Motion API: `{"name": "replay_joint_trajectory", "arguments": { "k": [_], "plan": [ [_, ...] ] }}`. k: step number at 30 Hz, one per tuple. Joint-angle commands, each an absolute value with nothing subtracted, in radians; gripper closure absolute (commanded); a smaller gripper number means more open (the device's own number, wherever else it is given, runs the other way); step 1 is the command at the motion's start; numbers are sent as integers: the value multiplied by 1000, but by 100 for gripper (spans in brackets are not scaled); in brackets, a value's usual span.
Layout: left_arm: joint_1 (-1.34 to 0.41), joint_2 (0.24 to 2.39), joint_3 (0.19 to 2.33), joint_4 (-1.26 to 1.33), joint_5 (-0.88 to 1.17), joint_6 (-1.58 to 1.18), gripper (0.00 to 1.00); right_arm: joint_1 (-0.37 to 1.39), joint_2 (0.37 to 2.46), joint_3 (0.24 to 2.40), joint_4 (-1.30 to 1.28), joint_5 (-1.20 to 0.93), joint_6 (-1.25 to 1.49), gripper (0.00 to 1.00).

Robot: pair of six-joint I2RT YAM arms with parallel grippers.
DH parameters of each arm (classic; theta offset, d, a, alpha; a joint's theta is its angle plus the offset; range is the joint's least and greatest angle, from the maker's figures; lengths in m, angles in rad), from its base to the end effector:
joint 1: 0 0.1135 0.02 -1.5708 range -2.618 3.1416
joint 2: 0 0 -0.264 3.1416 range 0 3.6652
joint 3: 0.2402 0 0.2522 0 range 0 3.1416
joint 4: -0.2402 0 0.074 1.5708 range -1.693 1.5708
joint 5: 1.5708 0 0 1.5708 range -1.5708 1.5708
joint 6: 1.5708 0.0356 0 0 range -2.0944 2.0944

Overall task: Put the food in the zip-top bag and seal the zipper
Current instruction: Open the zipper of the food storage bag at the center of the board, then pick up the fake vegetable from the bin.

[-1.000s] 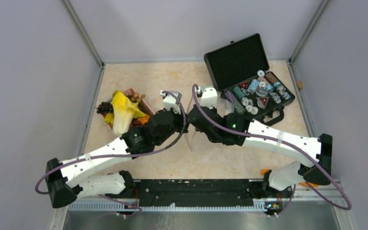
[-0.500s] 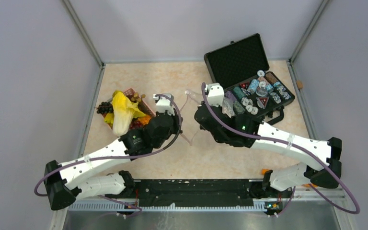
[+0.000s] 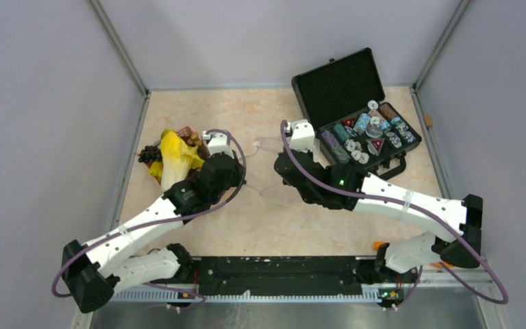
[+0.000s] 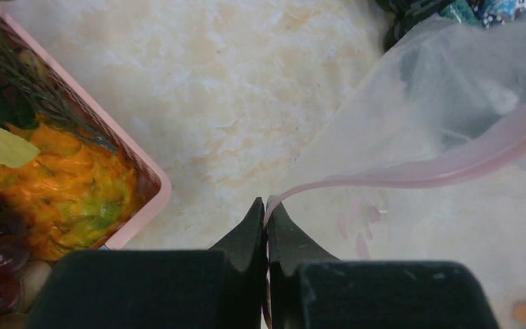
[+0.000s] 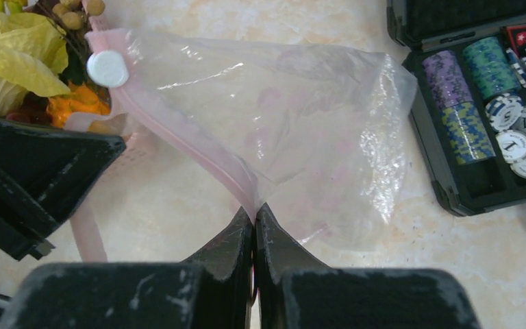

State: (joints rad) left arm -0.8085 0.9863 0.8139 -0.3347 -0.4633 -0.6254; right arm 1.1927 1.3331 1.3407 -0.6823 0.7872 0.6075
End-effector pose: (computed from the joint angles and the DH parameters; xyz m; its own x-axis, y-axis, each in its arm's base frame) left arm 0.1624 -0.1470 0.2994 -0.4927 -0.2423 -0.8358 0.1095 0.9356 -0.3358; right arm 0.1267 0.2507 0.3700 -0.4472 -0.0345 -0.8938 -0.2393 0.9674 0.0824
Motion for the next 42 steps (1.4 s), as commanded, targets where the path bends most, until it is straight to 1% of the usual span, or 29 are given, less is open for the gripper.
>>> {"name": "replay_joint_trajectory", "arguments": {
  "k": [1,2,3,4,6,8,10,12,20,23,27,30,32,33,35,37,39,42],
  "plan": [
    [-793,1032,824,-303,-352,-601,96,1178,1366,1333,-596,735,556,100],
    [-793,1039,822,-287,-328,-600,93,1171,1379,1338,-593,733,546,100],
    [-793,1040,819,-273,-312,-600,83,1163,1393,1346,-596,727,538,100],
    [-793,1041,816,-260,-298,-599,76,1150,1411,1358,-605,715,534,100],
    [-793,1037,815,-250,-292,-598,74,1121,1446,1380,-620,690,529,100],
    [-792,1028,816,-252,-297,-597,60,1093,1474,1396,-624,651,517,100],
    [-789,1013,815,-257,-299,-595,52,1077,1497,1403,-619,646,513,100],
    [-788,993,812,-259,-286,-591,39,1066,1515,1401,-601,634,504,100],
    [-788,870,801,-314,-262,-578,25,1003,1556,1368,-520,517,523,100],
    [-788,816,795,-385,-319,-574,21,983,1560,1352,-492,478,531,100],
    [-787,764,791,-489,-397,-590,14,976,1559,1319,-444,445,540,100],
    [-787,733,790,-548,-443,-614,13,975,1555,1294,-424,430,559,100],
    [-787,718,794,-604,-513,-647,12,974,1547,1270,-403,426,569,100],
    [-787,715,803,-654,-562,-681,7,971,1542,1259,-394,416,573,100],
    [-787,714,832,-760,-641,-729,7,969,1538,1244,-384,404,580,100],
    [-788,703,843,-800,-652,-726,5,967,1534,1234,-379,399,584,100],
    [-787,693,848,-816,-645,-731,1,967,1531,1228,-376,398,585,100],
    [-787,689,855,-893,-671,-802,1,964,1527,1229,-376,392,585,100]
  ]
}}
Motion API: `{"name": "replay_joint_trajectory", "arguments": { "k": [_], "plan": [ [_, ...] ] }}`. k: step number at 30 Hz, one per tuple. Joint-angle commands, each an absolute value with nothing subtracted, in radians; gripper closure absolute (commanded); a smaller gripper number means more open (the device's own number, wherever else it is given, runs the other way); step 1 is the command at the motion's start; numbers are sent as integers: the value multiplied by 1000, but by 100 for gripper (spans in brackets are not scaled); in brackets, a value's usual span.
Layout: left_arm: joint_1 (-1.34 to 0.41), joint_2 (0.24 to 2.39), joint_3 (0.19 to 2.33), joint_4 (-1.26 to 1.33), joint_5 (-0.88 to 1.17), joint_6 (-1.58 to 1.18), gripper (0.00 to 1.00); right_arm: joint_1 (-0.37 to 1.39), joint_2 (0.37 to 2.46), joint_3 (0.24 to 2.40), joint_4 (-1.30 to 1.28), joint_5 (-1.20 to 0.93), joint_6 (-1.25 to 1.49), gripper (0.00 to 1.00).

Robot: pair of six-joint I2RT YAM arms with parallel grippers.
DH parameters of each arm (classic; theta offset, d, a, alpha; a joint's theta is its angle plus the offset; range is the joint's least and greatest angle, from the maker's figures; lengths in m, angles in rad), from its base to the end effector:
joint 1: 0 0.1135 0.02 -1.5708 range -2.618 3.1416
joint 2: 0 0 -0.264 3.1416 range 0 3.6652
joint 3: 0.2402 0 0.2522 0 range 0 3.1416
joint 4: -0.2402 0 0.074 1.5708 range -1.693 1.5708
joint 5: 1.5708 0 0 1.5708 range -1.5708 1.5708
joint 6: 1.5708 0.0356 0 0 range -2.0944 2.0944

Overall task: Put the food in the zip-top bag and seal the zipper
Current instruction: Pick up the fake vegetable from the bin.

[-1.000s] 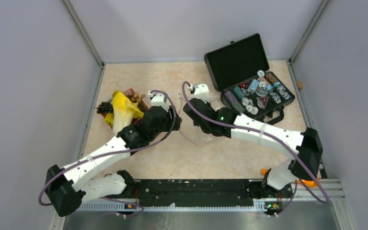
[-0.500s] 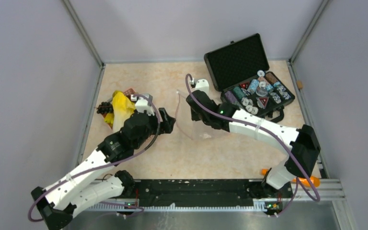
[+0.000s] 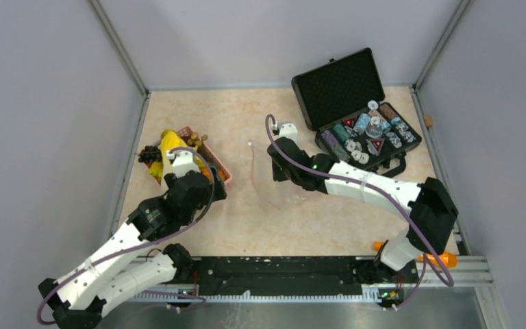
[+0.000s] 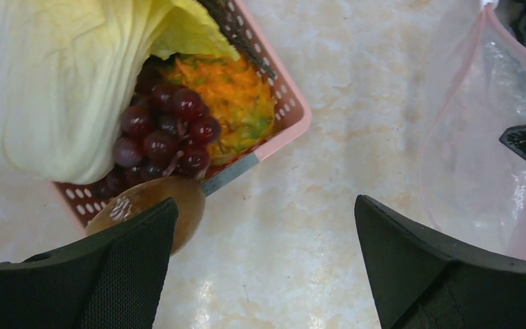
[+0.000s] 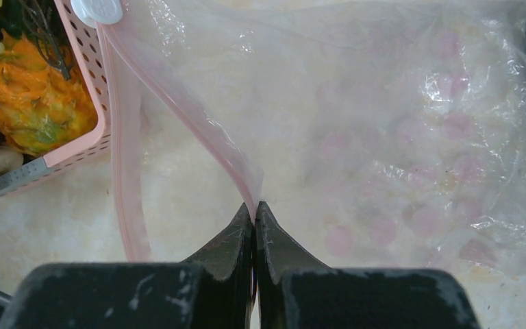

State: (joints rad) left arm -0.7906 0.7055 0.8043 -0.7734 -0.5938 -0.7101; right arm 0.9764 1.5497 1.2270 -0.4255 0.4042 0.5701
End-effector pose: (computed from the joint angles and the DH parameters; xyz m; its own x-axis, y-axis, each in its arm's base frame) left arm 0.1110 -0.0839 0.3039 -0.5168 -0.2459 -0.8200 -0.0728 0.9670 -0.2441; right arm 0.2042 0.2772 0.2840 -0.6447 -0.0677 -0.7614 -0.2997 0.9387 0.1703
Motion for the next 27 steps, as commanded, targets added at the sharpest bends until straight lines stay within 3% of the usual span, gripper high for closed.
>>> {"name": "replay_joint_trajectory", "arguments": {
  "k": [1,4,12,20,27],
  "plan": [
    [-787,692,856,-941,-703,-851,1,964,1525,1229,-373,389,584,100],
    [-787,696,821,-1047,-770,-955,1,964,1515,1228,-371,379,582,100],
    [-744,658,755,-1037,-862,-960,1,962,1489,1229,-378,367,579,100],
    [-526,623,651,-783,-620,-771,1,962,1464,1226,-363,346,580,100],
    [-466,686,627,-712,-512,-729,2,963,1465,1226,-362,338,580,100]
  ]
}}
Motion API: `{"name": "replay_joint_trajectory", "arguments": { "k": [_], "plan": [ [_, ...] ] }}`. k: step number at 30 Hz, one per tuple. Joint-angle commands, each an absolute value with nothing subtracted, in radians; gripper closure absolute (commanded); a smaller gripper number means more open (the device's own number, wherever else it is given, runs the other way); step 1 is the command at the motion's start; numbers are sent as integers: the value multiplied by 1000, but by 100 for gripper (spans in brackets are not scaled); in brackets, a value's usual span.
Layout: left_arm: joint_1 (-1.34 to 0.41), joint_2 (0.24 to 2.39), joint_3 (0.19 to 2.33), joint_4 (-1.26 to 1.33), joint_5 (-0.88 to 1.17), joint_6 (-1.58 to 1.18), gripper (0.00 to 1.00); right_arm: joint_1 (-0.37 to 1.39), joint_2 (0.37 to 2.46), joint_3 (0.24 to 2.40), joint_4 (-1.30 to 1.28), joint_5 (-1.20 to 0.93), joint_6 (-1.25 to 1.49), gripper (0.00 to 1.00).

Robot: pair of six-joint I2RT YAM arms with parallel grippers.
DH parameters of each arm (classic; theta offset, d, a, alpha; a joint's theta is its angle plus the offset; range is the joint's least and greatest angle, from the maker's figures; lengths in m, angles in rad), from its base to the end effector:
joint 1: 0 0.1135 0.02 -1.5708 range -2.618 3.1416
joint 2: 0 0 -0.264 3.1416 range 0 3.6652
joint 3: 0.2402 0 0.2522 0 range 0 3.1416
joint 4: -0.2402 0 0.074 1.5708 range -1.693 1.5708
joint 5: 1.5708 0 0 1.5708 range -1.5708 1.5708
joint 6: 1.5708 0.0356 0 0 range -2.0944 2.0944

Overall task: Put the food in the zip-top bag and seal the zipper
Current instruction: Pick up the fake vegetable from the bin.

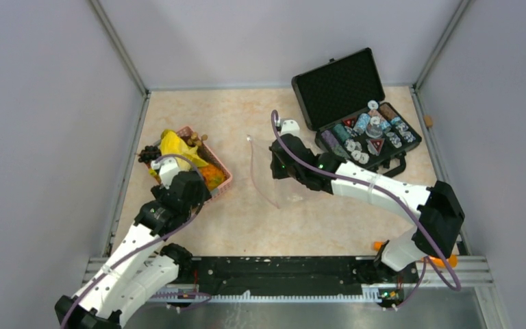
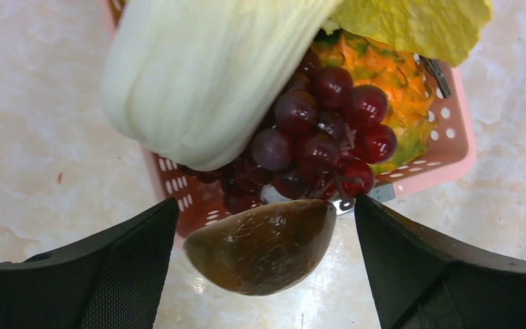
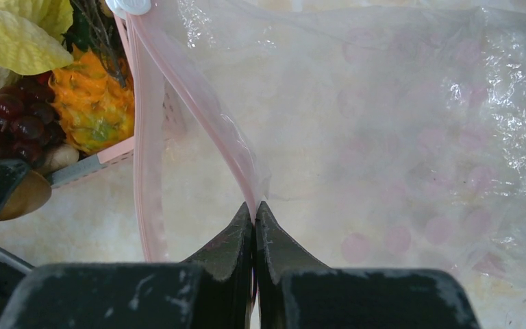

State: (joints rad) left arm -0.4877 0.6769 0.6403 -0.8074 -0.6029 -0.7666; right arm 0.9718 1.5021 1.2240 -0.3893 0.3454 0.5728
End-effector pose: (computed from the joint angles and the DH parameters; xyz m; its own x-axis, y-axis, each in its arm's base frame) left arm 0.1242 -0.0430 0.2526 -0.5124 -0.3750 -0.7726 -0.4197 0.8942 -0.1557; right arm 0.2007 0.2726 0.3008 -0.6332 -0.0230 -0.7736 -0.3379 0.9075 0.2496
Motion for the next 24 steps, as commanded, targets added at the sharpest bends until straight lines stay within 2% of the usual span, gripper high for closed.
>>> {"name": "replay_joint_trajectory", "arguments": {
  "k": [1,13,18,22,24],
  "plan": [
    [-466,674,622,-712,-504,-735,4,962,1467,1226,-362,336,580,100],
    [-461,576,587,-738,-511,-782,28,962,1470,1224,-354,320,581,100],
    [-460,628,589,-735,-499,-779,30,963,1469,1220,-349,313,582,100],
    [-461,647,588,-726,-488,-778,40,962,1467,1217,-345,313,585,100],
    [-461,642,586,-719,-483,-773,48,962,1466,1216,-343,312,586,100]
  ]
}}
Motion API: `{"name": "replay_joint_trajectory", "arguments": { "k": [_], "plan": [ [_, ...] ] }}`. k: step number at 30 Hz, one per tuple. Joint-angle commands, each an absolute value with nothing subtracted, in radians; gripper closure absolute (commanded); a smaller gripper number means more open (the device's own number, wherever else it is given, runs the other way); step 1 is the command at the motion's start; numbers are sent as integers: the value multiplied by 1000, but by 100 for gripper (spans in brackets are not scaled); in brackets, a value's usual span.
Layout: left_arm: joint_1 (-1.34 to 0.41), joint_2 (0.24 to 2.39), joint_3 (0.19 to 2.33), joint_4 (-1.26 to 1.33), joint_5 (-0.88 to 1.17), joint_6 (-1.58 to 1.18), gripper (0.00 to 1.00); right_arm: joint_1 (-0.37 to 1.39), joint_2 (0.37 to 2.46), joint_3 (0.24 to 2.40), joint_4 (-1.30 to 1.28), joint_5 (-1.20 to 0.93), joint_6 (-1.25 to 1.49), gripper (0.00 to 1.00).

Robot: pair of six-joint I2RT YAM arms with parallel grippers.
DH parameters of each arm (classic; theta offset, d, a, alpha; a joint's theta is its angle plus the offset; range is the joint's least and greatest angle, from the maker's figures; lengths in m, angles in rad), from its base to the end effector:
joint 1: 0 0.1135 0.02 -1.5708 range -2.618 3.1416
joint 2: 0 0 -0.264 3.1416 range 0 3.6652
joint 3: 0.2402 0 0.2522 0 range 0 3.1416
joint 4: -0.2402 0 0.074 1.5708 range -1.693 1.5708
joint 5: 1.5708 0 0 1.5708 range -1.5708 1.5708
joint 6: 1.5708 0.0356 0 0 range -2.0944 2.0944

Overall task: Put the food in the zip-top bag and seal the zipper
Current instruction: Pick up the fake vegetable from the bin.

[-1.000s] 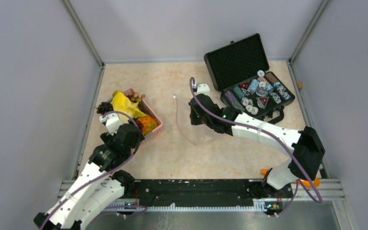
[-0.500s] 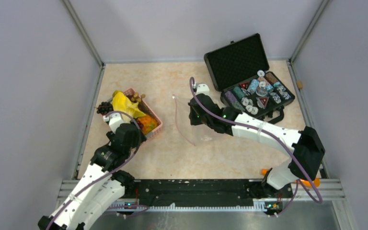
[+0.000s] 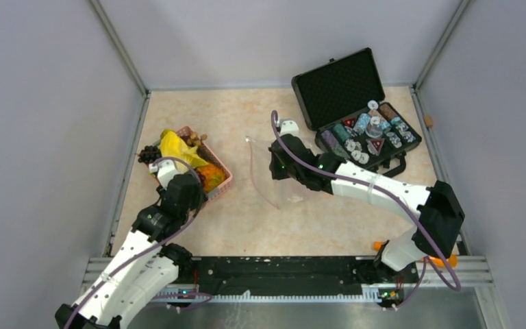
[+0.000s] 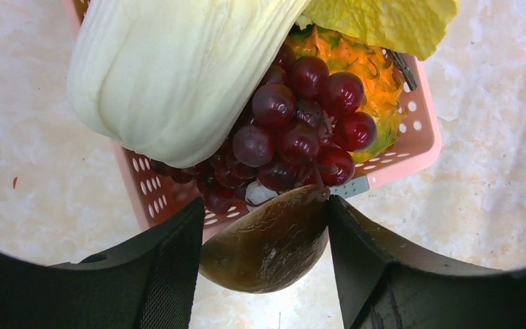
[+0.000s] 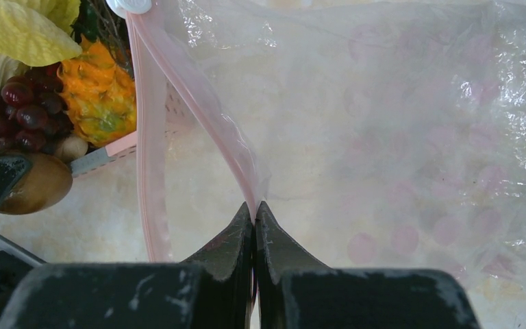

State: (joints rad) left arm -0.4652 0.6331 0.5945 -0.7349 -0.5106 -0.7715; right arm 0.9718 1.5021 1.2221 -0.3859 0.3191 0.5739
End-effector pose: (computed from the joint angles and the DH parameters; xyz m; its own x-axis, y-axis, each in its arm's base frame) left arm 0.1235 -0.0425 0.2468 -0.5026 -0.4283 -0.7509 -0.3788 0.8899 -0.2541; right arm 0.2002 0.2734 0.3002 -0.6427 -0.0272 -0.7656 -0.3527 0.8977 0.2642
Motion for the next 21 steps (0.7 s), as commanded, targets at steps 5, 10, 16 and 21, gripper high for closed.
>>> {"name": "replay_joint_trajectory", "arguments": {
  "k": [5,10,16,21],
  "plan": [
    [-461,615,576,-705,-467,-759,73,962,1466,1205,-339,308,592,100],
    [-461,604,602,-707,-442,-747,100,963,1462,1202,-341,309,597,100],
    [-461,591,632,-718,-436,-727,100,963,1462,1202,-337,305,596,100],
    [-462,589,659,-730,-403,-717,100,962,1459,1197,-339,305,598,100]
  ]
}}
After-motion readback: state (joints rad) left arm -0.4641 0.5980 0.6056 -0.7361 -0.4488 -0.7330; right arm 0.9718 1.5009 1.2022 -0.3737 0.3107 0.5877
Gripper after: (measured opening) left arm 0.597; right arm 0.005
